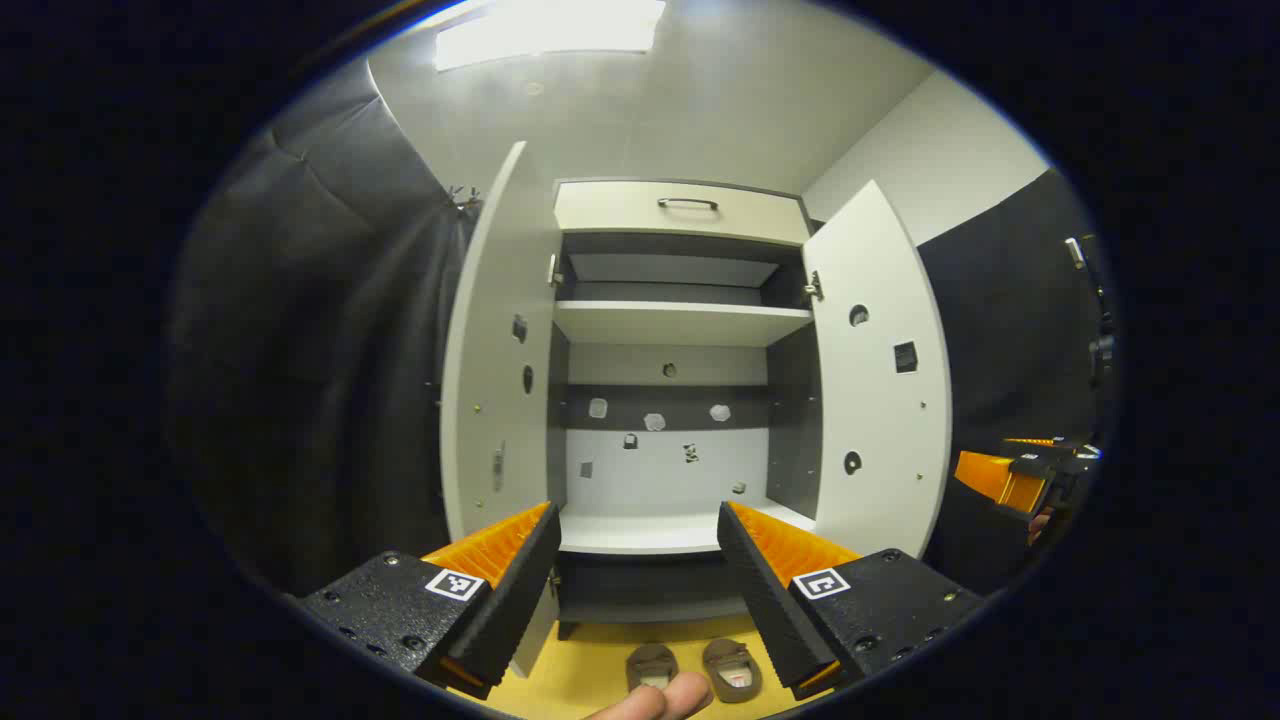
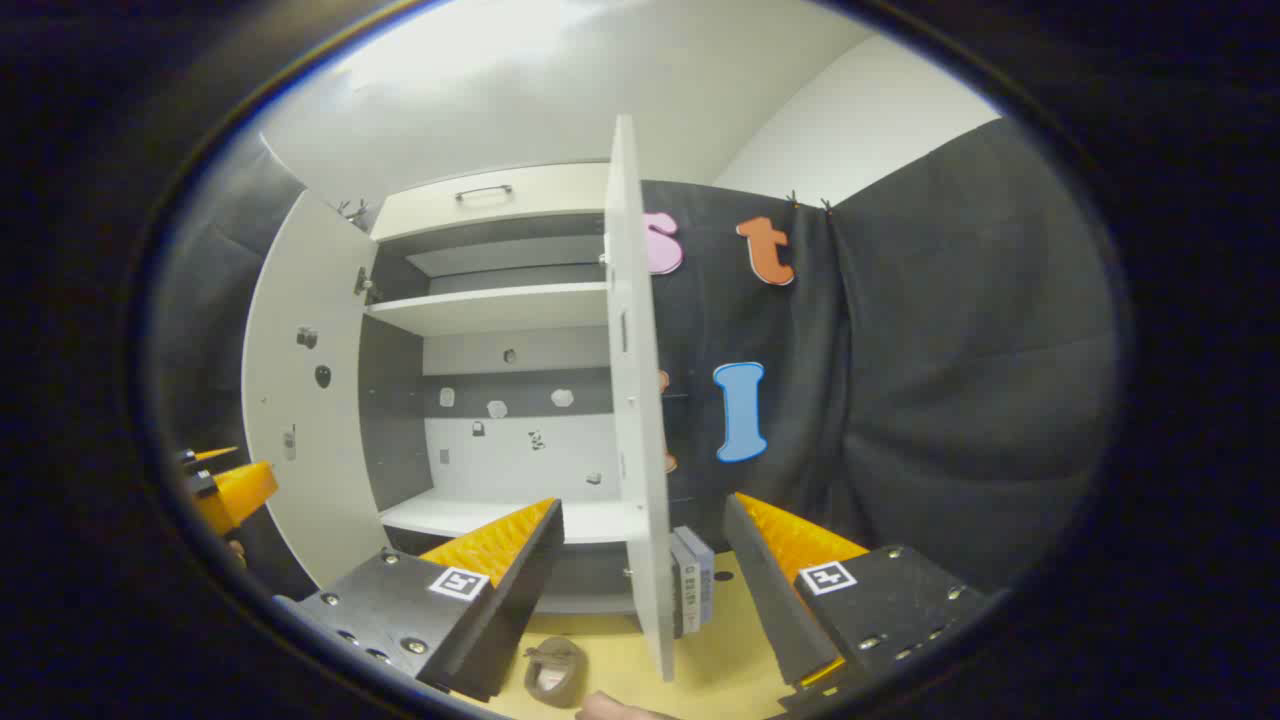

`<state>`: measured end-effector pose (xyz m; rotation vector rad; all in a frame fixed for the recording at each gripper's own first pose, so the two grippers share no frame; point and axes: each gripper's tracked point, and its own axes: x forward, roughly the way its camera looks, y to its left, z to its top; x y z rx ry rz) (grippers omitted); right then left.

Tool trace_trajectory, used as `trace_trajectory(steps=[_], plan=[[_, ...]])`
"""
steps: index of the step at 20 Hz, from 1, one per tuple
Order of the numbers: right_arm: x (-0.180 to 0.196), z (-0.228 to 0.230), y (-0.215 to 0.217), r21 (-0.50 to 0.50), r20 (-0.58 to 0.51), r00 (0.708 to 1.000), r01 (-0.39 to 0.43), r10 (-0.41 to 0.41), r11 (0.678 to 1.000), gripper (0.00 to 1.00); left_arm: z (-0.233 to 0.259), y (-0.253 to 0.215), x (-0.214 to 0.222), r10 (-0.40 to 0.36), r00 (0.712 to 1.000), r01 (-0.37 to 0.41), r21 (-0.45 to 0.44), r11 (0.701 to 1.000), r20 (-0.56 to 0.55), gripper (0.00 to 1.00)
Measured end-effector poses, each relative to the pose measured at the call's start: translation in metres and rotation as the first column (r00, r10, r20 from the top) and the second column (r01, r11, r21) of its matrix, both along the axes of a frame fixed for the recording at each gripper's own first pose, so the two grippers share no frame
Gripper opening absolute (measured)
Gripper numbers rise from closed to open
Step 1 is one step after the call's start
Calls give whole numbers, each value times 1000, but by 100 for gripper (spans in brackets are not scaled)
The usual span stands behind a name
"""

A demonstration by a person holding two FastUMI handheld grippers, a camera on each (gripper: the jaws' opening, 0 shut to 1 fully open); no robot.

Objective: Grab one shoe with the right hand and put it into the shoe cabinet, grab the other shoe with the left hand and put it into the shoe cabinet; then close the right door with the right hand and the left door with the left hand.

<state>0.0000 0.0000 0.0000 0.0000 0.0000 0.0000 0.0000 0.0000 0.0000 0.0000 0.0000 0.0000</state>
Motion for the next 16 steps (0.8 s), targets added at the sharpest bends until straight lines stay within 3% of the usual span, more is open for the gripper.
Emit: trace_trajectory(steps=[6, 16], plan=[[1, -10, 57, -40, -6, 997, -82, 82, 996, 97, 3, 49, 0, 99, 995, -99, -14, 995, 13, 96], [1, -25, 92, -13, -9, 990, -139, 138, 990, 97, -9, 45, 6, 51, 998, -50, -56, 997, 23, 96]])
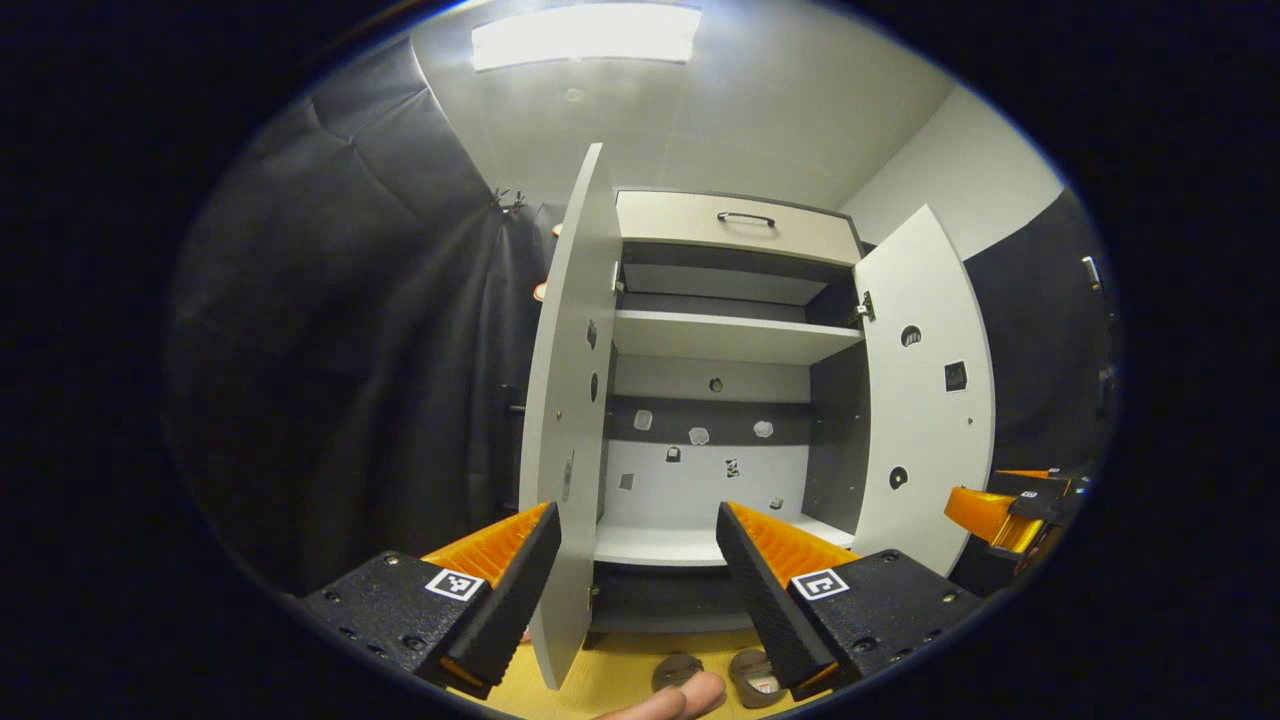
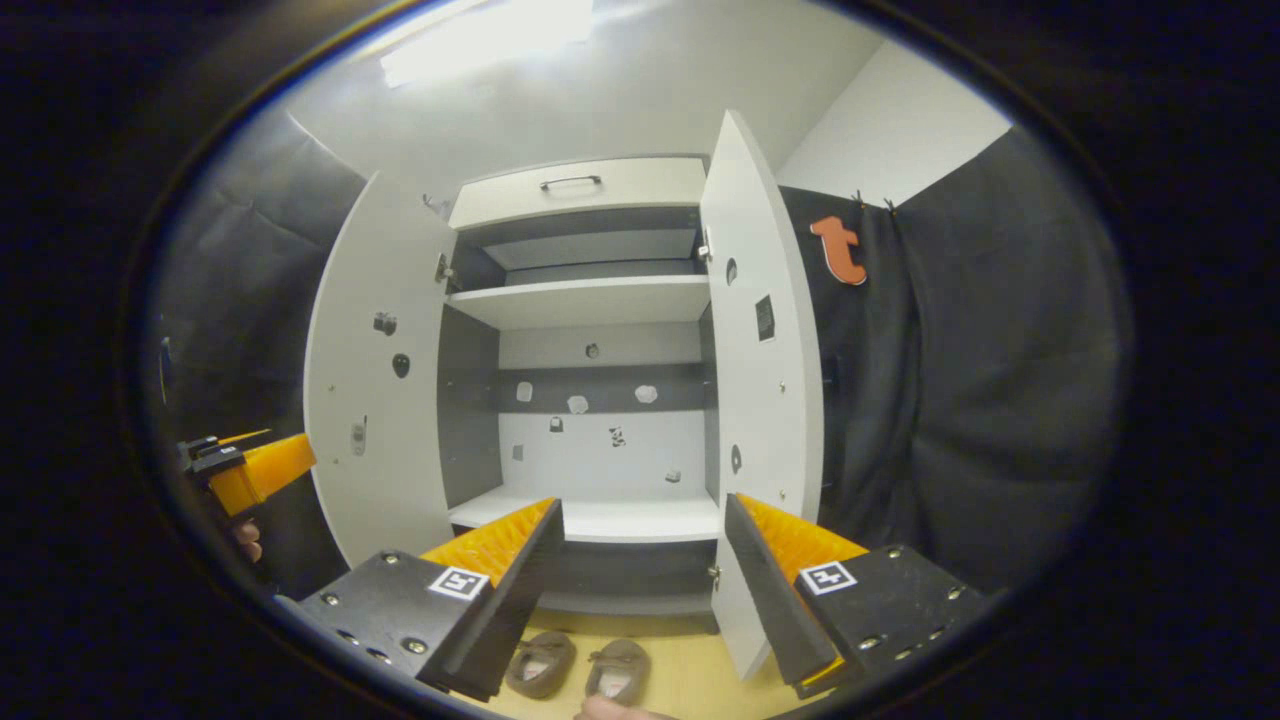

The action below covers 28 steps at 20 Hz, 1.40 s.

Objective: Grab one shoe with the right hand and put it into the shoe cabinet, grab the other shoe with the left hand and put it into the shoe cabinet; then close the right door with the right hand and the left door with the left hand.

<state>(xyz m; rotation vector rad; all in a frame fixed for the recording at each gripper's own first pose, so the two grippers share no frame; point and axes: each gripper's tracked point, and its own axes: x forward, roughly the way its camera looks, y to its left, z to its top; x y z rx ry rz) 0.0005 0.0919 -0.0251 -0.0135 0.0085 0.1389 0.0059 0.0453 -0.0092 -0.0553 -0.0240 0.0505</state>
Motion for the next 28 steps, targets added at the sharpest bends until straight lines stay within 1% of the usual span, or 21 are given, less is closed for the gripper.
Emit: trace_trajectory(steps=[1, 3, 4, 5, 6, 7, 8, 12, 14, 15, 16, 17, 18, 19, 21, 22, 24, 25, 26, 27, 28], plan=[[4, -8, 3, -9, -8, 1000, -3, 2, 1000, 95, -2, -1, 0, -6, 1000, 6, -2, 1000, -6, 96], [15, -29, 11, -30, -23, 1000, -12, 11, 999, 95, -9, -4, 2, -20, 1000, 20, -13, 1000, -14, 96], [23, -48, 13, -52, -37, 999, -5, 3, 999, 97, -12, -5, 4, -29, 999, 29, -23, 999, -16, 94], [28, -60, 14, -68, -48, 999, -1, -3, 998, 94, -15, -6, 6, -34, 999, 33, -27, 999, -19, 94], [33, -77, 17, -83, -65, 998, 0, -6, 997, 97, -18, -7, 9, -37, 999, 36, -26, 999, -24, 96], [39, -95, 22, -96, -87, 996, -3, -6, 995, 97, -21, -6, 10, -34, 999, 33, -19, 999, -33, 94], [45, -112, 25, -106, -110, 994, -7, -5, 994, 97, -24, -5, 13, -29, 999, 28, -15, 999, -39, 96], [59, -186, 39, -139, -214, 977, -39, 8, 989, 97, -19, -6, 23, -35, 999, 35, -33, 999, -3, 96], [60, -227, 43, -151, -275, 961, -54, 11, 987, 95, -18, -1, 31, -13, 1000, 13, -26, 1000, 16, 94], [61, -248, 47, -156, -305, 952, -69, 18, 985, 98, -17, 0, 35, -4, 1000, 5, -22, 1000, 25, 94], [61, -269, 49, -165, -331, 944, -78, 19, 983, 95, -18, -1, 38, 1, 1000, 0, -18, 1000, 30, 96], [62, -287, 49, -174, -353, 935, -84, 18, 981, 95, -20, -2, 41, 3, 999, -2, -16, 1000, 33, 96], [64, -303, 49, -184, -375, 927, -85, 10, 979, 95, -22, -3, 45, 1, 999, -1, -19, 1000, 32, 96], [66, -322, 45, -196, -399, 917, -79, -6, 977, 98, -25, -6, 49, -6, 1000, 7, -16, 1000, 27, 96], [65, -353, 42, -202, -444, 896, -77, -21, 976, 96, -26, -7, 58, -6, 999, 7, -20, 1000, 37, 96], [63, -366, 41, -202, -460, 887, -76, -26, 977, 96, -27, -8, 61, -2, 999, 2, -17, 1000, 44, 94], [62, -392, 39, -199, -494, 869, -71, -38, 978, 98, -34, -13, 68, 0, 999, 1, -21, 1000, 50, 96], [60, -406, 40, -193, -519, 854, -75, -37, 978, 98, -40, -22, 74, -14, 999, 16, -26, 1000, 49, 94], [56, -418, 42, -192, -540, 841, -85, -33, 978, 96, -49, -32, 79, -40, 998, 41, -29, 999, 40, 96], [56, -431, 45, -192, -557, 830, -94, -30, 977, 92, -60, -41, 85, -68, 997, 68, -32, 997, 21, 96], [56, -440, 47, -193, -568, 823, -102, -27, 976, 90, -70, -51, 91, -97, 995, 97, -35, 995, 2, 96]])
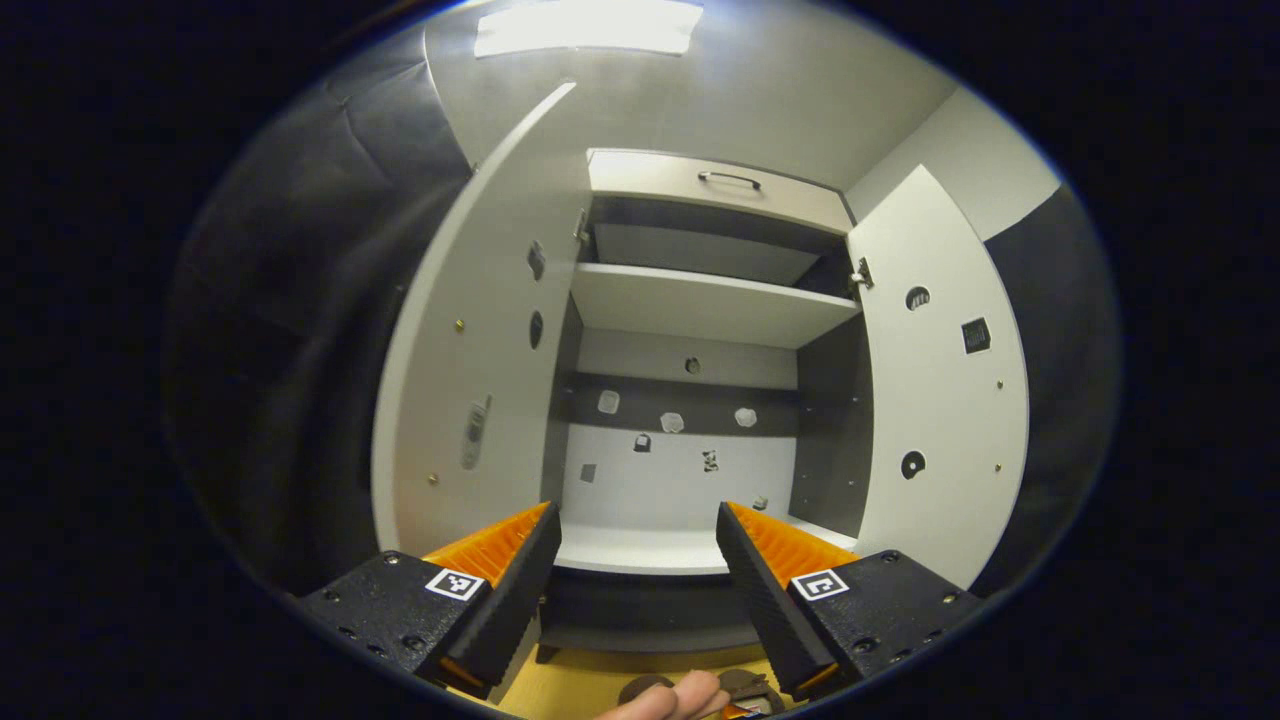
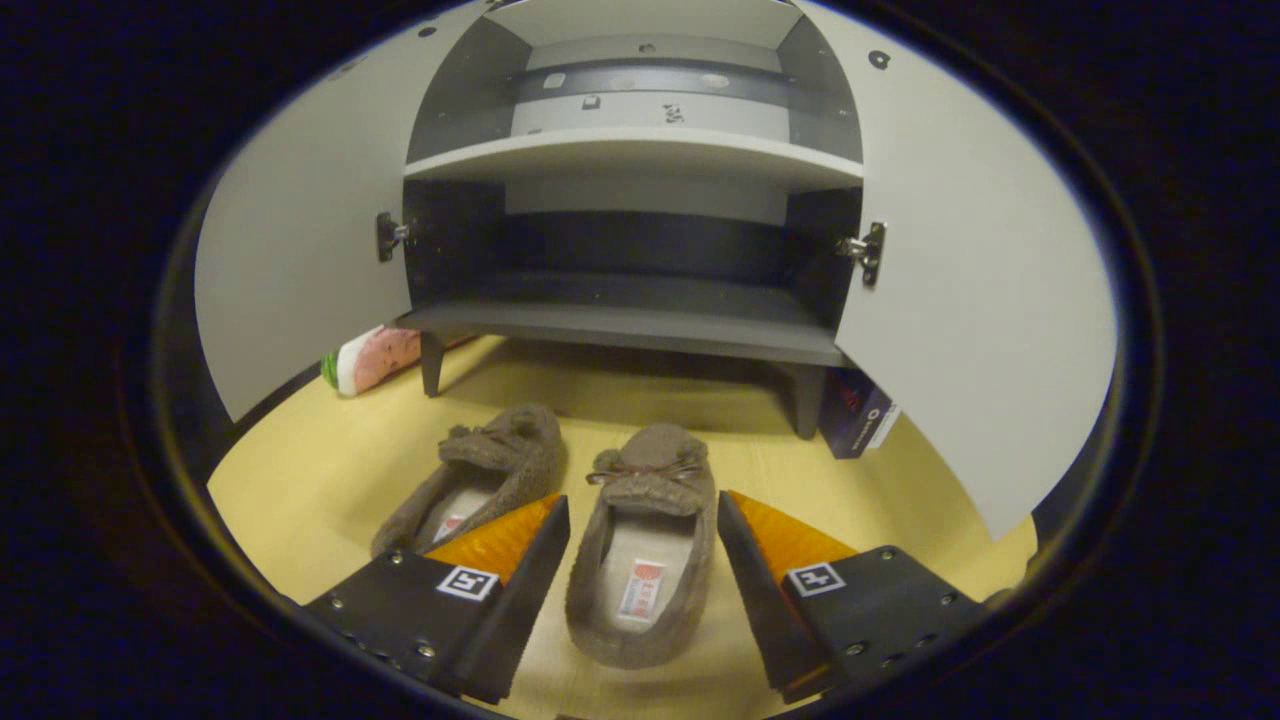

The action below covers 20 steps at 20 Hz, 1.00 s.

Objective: Grab one shoe with the right hand and put it into the shoe cabinet, grab the other shoe with the left hand and put it into the shoe cabinet; then close the right door with the right hand and the left door with the left hand.

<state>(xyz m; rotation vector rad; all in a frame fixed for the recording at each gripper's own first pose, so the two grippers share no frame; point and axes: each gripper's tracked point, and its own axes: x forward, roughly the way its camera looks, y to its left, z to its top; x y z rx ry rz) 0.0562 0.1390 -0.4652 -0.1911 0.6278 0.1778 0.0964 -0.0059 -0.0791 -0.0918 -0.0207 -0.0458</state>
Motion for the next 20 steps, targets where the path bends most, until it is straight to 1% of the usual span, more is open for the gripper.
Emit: trace_trajectory(steps=[1, 3, 4, 5, 6, 7, 8, 9, 10, 11, 12, 13, 14, 15, 16, 17, 18, 19, 20], plan=[[1, -9, 1, -8, -5, 1000, -6, 6, 1000, 87, -9, -7, 6, -20, 1000, 20, 0, 1000, -11, 96], [5, -19, 4, -17, -8, 1000, 2, -2, 1000, 87, -25, -13, 18, -42, 999, 42, 21, 999, -25, 96], [9, -23, 2, -29, 2, 1000, 18, -18, 999, 79, -30, -14, 23, -43, 999, 44, 23, 999, -22, 96], [12, -26, 4, -32, 3, 1000, 16, -16, 999, 72, -35, -14, 28, -46, 999, 47, 17, 999, -22, 96], [14, -26, 6, -39, -1, 1000, 13, -13, 999, 71, -40, -15, 33, -53, 998, 53, 8, 999, -25, 94], [10, -25, 5, -47, -20, 1000, 10, -11, 999, 71, -45, -15, 36, -56, 998, 56, 9, 998, -42, 96], [8, -22, 9, -31, -14, 1000, 9, -10, 999, 71, -49, -12, 39, -46, 998, 47, 13, 999, -40, 96], [8, -24, 11, -21, -11, 1000, 12, -12, 1000, 75, -53, -10, 44, -35, 998, 37, 31, 999, -53, 96], [3, -23, 11, -15, -12, 1000, 17, -18, 1000, 70, -58, -9, 45, -36, 997, 40, 56, 998, -65, 96], [3, -21, 16, 11, 1, 1000, 12, -12, 1000, 75, -58, -10, 46, -43, 997, 48, 66, 997, -65, 96], [-1, -28, 22, 47, -24, 999, 23, -22, 999, 70, -58, -11, 47, -53, 996, 58, 69, 996, -66, 96], [7, -32, 23, 61, -28, 999, 31, -29, 998, 52, -58, -11, 48, -58, 997, 62, 63, 996, -59, 96], [19, -38, 15, 36, -24, 998, 67, -66, 997, 35, -55, -11, 49, -58, 997, 61, 61, 996, -50, 96], [28, -44, 13, 33, -31, 996, 85, -84, 996, 42, -54, -8, 50, -54, 998, 56, 67, 996, -40, 96], [30, -52, 19, 58, -61, 996, 75, -71, 996, 42, -53, -5, 51, -50, 998, 52, 79, 995, -33, 96], [29, -58, 21, 48, -91, 994, 72, -67, 996, 41, -53, -4, 53, -48, 998, 50, 90, 995, -27, 96], [39, -52, 18, 37, -73, 995, 70, -68, 997, 38, -54, -1, 56, -41, 999, 43, 93, 995, -27, 96], [40, -58, 24, 48, -61, 997, 54, -51, 997, 25, -56, 4, 57, -31, 999, 34, 92, 995, -32, 96], [42, -62, 25, 39, -63, 997, 44, -41, 998, 24, -56, 9, 58, -19, 999, 22, 95, 995, -31, 96]])
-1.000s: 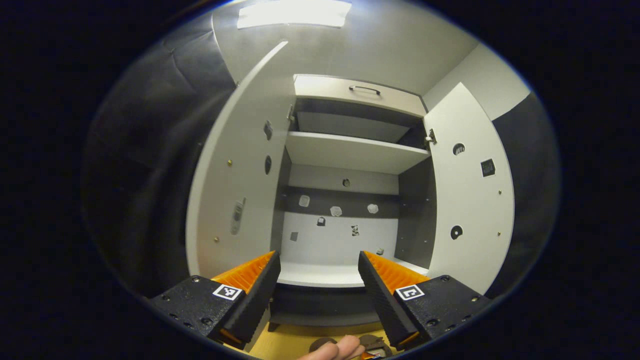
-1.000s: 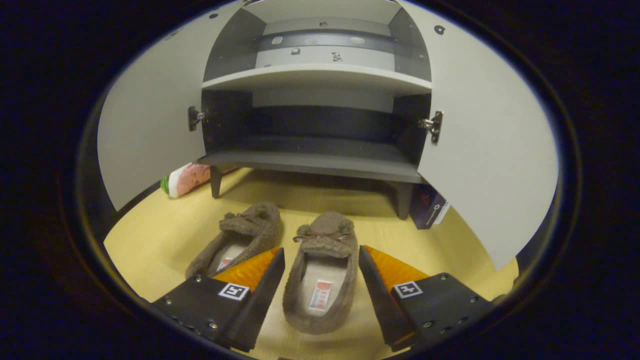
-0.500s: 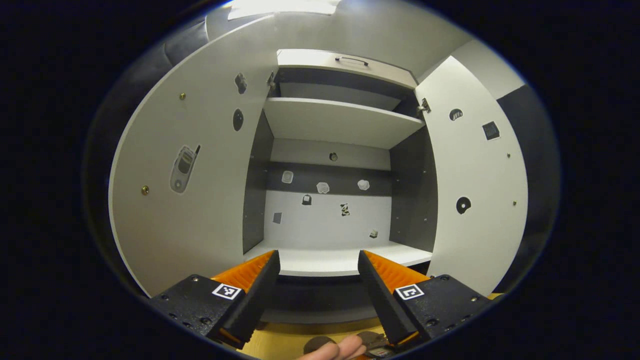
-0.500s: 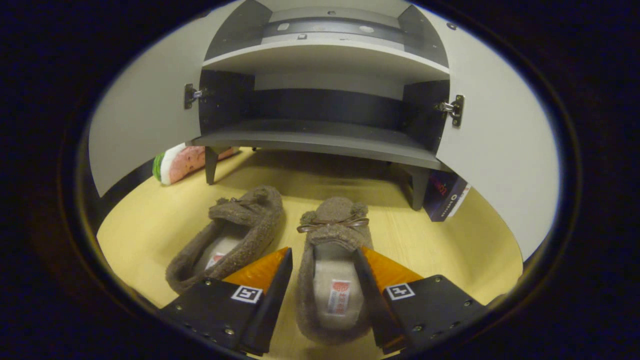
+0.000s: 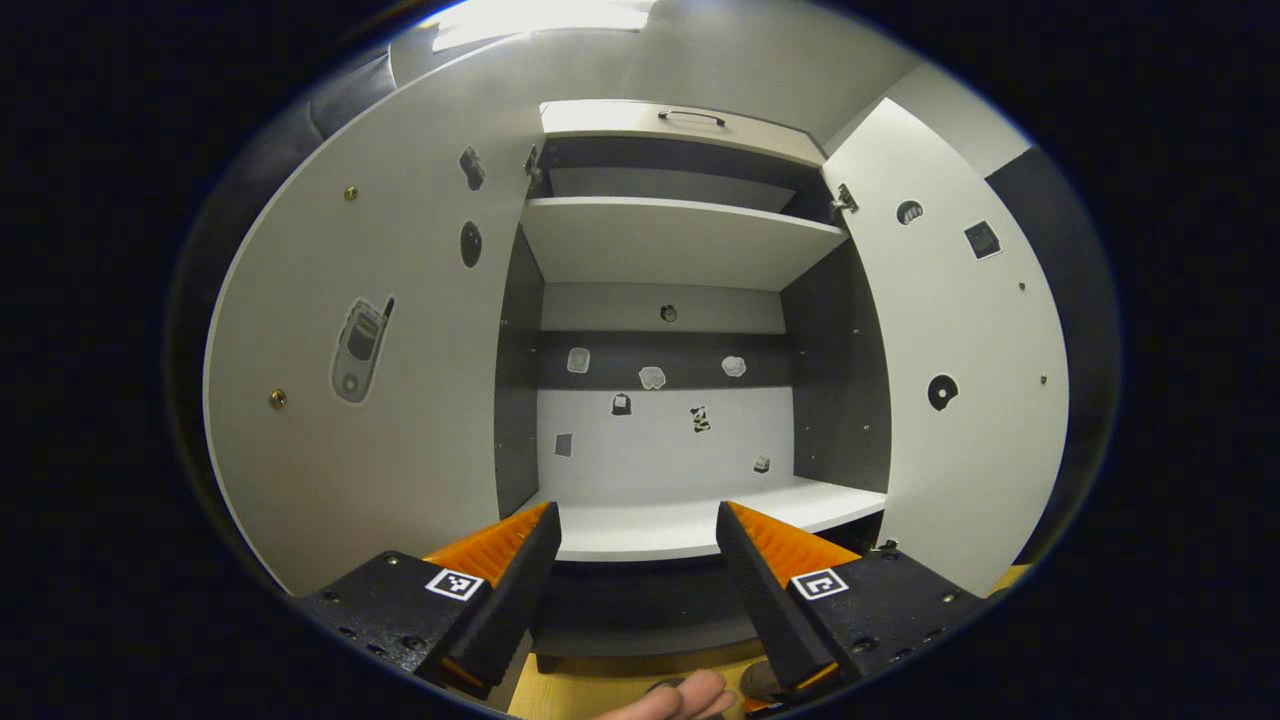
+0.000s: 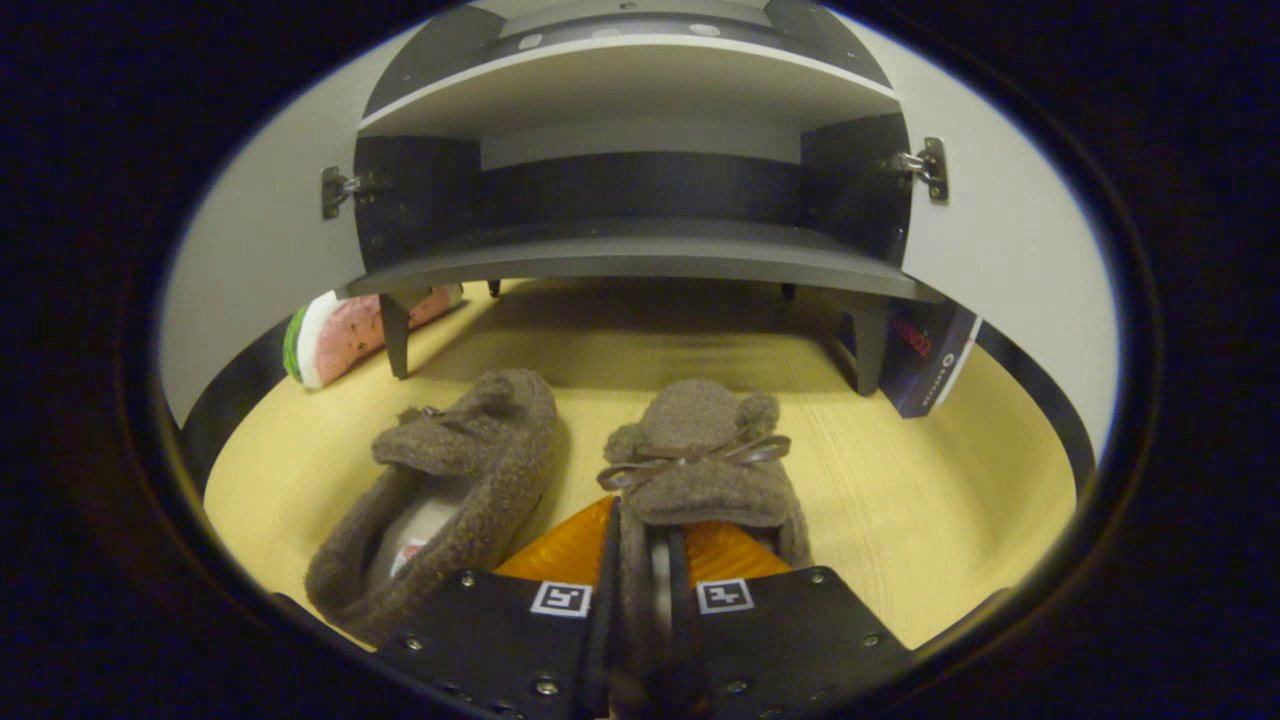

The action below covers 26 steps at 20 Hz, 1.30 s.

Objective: Grab one shoe with the right hand and put it into the shoe cabinet, grab the other shoe with the left hand and put it into the shoe cabinet; then close the right door with the right hand and the left door with the left hand.

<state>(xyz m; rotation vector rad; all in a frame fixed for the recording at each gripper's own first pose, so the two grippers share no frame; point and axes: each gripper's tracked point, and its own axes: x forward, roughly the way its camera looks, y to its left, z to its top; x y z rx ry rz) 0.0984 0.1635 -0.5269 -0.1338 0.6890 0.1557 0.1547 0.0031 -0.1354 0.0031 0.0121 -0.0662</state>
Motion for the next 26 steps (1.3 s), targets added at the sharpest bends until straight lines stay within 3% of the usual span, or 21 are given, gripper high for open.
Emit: trace_trajectory(steps=[1, 3, 9, 13, 15, 20, 21, 22, 26], plan=[[2, -4, -2, 13, -1, 1000, 2, -2, 1000, 24, 1, 4, 2, 12, 1000, -12, 4, 1000, 3, 96], [-1, 2, 3, 66, 0, 1000, 15, -15, 998, 7, 0, 9, 5, 31, 1000, -31, 16, 999, 5, 96], [-9, 26, 5, 136, 39, 998, -57, 52, 989, 7, 4, 6, 3, 5, 1000, -5, 3, 1000, 19, 96], [-16, 65, 4, 126, 108, 990, -99, 86, 987, 7, 11, 11, 2, -7, 999, 7, 4, 1000, 48, 96], [-14, 93, -4, 81, 159, 983, -101, 87, 992, 7, 11, 16, 3, -7, 999, 7, 2, 1000, 52, 95], [-7, 184, -21, 81, 264, 962, -88, 64, 993, 7, 10, 22, 8, 6, 999, -5, -22, 1000, 47, 95], [-4, 205, -24, 72, 288, 955, -91, 66, 993, 12, 7, 18, 8, -17, 999, 18, -32, 999, 40, 95], [-2, 226, -26, 56, 312, 947, -99, 76, 994, 7, 5, 14, 9, -36, 999, 37, -30, 999, 33, 96], [17, 308, -33, -16, 386, 916, -113, 110, 994, 7, -3, 20, 15, -2, 1000, 2, -18, 1000, 9, 96]])
